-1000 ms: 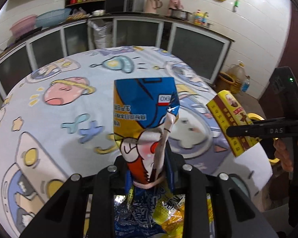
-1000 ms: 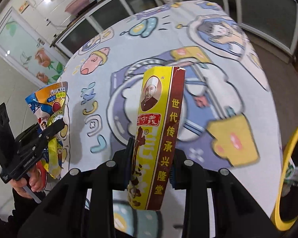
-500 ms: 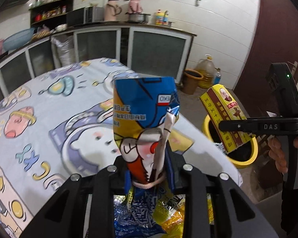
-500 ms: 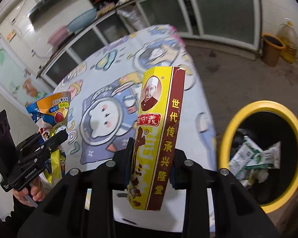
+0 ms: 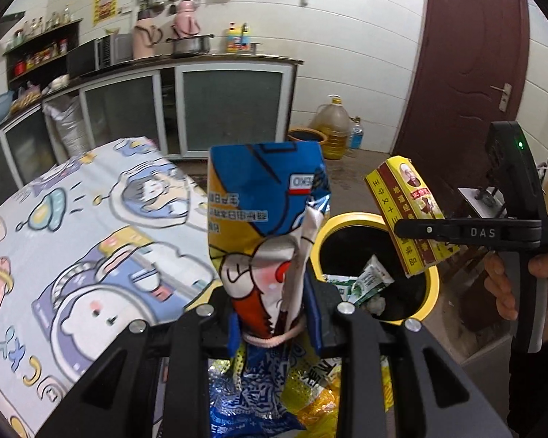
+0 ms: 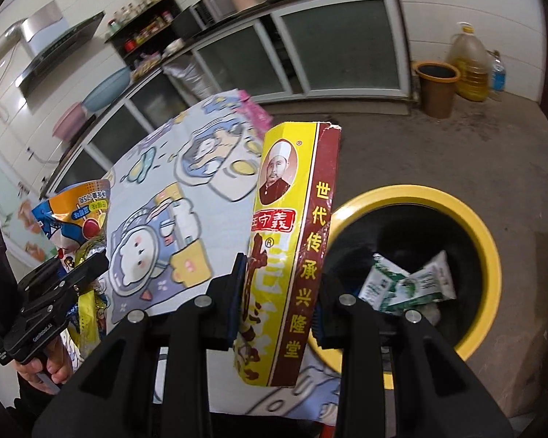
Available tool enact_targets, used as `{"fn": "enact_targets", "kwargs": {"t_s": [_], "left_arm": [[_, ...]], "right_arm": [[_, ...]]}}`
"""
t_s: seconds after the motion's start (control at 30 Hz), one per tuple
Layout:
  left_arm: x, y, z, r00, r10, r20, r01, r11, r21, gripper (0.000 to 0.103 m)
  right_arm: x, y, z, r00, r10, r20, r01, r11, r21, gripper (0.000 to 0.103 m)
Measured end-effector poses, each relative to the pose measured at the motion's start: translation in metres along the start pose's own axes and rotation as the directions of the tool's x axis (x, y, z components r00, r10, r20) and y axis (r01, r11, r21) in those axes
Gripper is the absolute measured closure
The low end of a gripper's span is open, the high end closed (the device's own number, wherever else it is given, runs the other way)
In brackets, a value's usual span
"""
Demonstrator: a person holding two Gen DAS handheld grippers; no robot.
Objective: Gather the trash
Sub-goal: 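Carry the yellow-red box and blue snack wrappers over the yellow bin, then open both grippers to drop the box and wrappers into the bin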
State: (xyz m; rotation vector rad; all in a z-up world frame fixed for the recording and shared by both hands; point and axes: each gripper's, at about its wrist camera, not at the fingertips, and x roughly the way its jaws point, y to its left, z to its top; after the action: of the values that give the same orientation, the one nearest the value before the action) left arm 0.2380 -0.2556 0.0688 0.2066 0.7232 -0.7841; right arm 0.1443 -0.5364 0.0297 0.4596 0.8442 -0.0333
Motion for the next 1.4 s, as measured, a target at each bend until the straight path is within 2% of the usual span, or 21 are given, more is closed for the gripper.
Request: {"fn": "enact_targets", "kwargs": {"t_s": [0.3, 0.57, 0.8, 1.03, 1.23, 1.4], "left_arm": [[0.041, -0.040, 0.017, 0.999, -0.044, -0.025, 0.045, 0.997, 0.058, 0.076], [0.084, -0.070, 0.022, 0.995, -0.070, -0.073, 0.076, 0.993, 0.088, 0.076], [0.122, -0.085, 0.024, 0.990, -0.079, -0.121, 0.090, 0.992, 0.091, 0.076], [0.153, -0.099, 0.025, 0.983, -0.092, -0.160, 0.108, 0.990, 0.091, 0.075], [0.178, -0.102, 0.023, 0.974, -0.115, -0.195, 0.126, 0.991, 0.045, 0.074], [0.186, -0.096, 0.020, 0.972, -0.120, -0.204, 0.126, 0.992, 0.016, 0.071]], "right_arm": [[-0.006, -0.053, -0.010, 0.998, -0.058, 0.015, 0.056, 0.995, 0.084, 0.073], [0.010, -0.087, -0.021, 0.993, -0.116, -0.018, 0.118, 0.985, 0.125, 0.073], [0.034, -0.117, -0.028, 0.989, -0.134, -0.068, 0.144, 0.974, 0.175, 0.073], [0.054, -0.132, -0.036, 0.982, -0.150, -0.111, 0.170, 0.965, 0.199, 0.072], [0.072, -0.141, -0.042, 0.975, -0.156, -0.156, 0.187, 0.960, 0.208, 0.072], [0.077, -0.143, -0.037, 0.974, -0.164, -0.159, 0.197, 0.954, 0.225, 0.068]]}}
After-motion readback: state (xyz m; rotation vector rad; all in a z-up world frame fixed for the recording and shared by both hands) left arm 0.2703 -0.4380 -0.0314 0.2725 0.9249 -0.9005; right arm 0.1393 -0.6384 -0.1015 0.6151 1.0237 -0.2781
